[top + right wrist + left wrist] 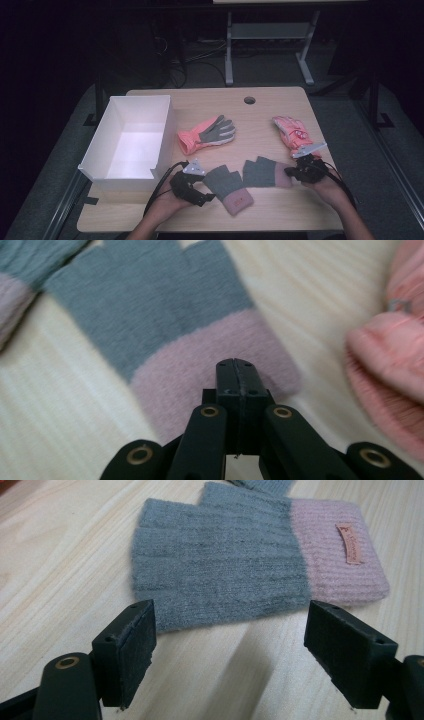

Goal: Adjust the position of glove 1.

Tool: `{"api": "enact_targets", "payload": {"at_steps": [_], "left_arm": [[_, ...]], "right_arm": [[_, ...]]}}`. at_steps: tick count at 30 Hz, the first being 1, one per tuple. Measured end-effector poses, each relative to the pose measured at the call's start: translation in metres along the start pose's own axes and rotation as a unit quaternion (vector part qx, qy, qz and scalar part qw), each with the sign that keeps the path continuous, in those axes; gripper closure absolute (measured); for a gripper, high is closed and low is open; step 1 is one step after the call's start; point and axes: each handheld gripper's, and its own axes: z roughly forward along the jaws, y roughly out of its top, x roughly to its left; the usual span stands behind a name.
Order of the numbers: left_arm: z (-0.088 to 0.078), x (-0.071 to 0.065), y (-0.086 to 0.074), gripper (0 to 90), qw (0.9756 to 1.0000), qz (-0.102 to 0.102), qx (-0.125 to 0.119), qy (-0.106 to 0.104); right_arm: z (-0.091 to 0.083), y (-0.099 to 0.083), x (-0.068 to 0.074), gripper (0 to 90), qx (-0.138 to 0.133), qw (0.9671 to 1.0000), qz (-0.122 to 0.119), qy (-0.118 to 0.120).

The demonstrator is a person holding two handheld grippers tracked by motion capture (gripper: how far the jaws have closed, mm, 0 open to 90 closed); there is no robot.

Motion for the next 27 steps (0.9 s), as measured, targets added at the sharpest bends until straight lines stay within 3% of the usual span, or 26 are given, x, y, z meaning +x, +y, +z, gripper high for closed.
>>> {"api": "enact_targets", "payload": {"at_steps": [11, 20, 23, 27], "left_arm": [[0.001, -0.001, 0.001, 20.5, 1.0000, 0.000, -0.003, -0.002], [0.003, -0.002, 0.002, 20.5, 1.0000, -0.001, -0.005, -0.003], [0.002, -0.002, 0.002, 20.5, 1.0000, 0.002, -0.003, -0.003], [0.002, -0.002, 0.002, 20.4, 1.0000, -0.001, -0.005, -0.002]], "right_arm": [[-0.009, -0.015, 0.024, 90.0, 0.003, 0.9998, -0.013, 0.013], [-0.015, -0.026, 0.048, 90.0, 0.002, 0.9982, -0.032, 0.051], [-0.015, -0.026, 0.052, 90.0, 0.003, 0.9979, -0.036, 0.054], [-0.017, -0.021, 0.047, 90.0, -0.018, 0.9986, -0.020, 0.047]]}}
